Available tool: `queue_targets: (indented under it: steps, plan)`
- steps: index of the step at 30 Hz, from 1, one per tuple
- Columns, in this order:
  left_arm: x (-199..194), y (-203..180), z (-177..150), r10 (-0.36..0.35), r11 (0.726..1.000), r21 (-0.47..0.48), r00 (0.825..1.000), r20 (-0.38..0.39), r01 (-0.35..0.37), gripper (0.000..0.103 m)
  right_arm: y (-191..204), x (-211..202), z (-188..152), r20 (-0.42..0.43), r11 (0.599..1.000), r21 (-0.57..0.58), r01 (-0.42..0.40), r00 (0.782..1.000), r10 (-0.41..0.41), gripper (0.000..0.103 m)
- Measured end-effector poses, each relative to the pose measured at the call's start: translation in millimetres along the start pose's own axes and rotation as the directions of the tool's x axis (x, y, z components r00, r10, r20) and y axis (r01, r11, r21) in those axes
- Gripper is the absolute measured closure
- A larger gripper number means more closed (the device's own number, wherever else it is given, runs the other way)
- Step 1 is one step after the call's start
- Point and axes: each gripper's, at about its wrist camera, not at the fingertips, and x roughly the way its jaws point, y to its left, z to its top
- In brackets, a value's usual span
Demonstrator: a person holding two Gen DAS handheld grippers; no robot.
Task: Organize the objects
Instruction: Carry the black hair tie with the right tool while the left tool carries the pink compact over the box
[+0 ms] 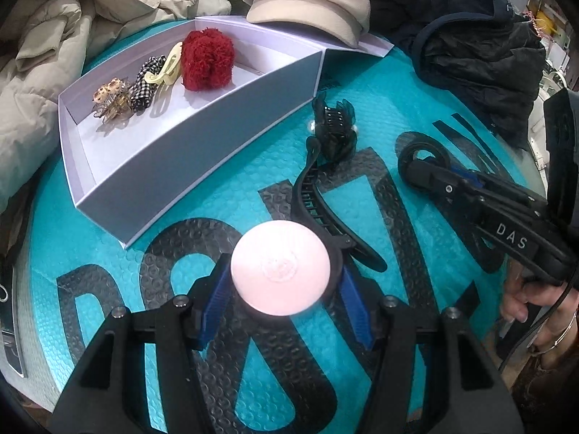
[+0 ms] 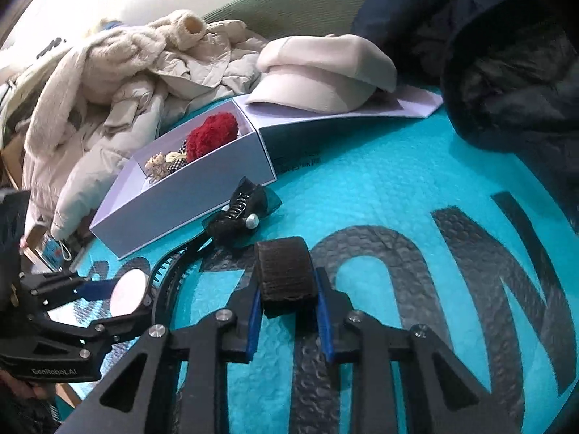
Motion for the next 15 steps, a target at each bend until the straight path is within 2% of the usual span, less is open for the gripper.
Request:
queue_targets:
  steps: [8,15]
  plan:
    - [0,2,-10,0.043,0.998,0.043,0.999,-0.007,-0.043,0.045,13,-4,-10,-0.026,1.0,-0.004,0.008,1.0,-0.008,0.077]
    - [-15,15,-21,0.007,0.999,0.049,0.999,0.033,-0.009,0.045,12,-9,-18,-0.017,1.0,0.011,-0.015,1.0,0.015,0.077]
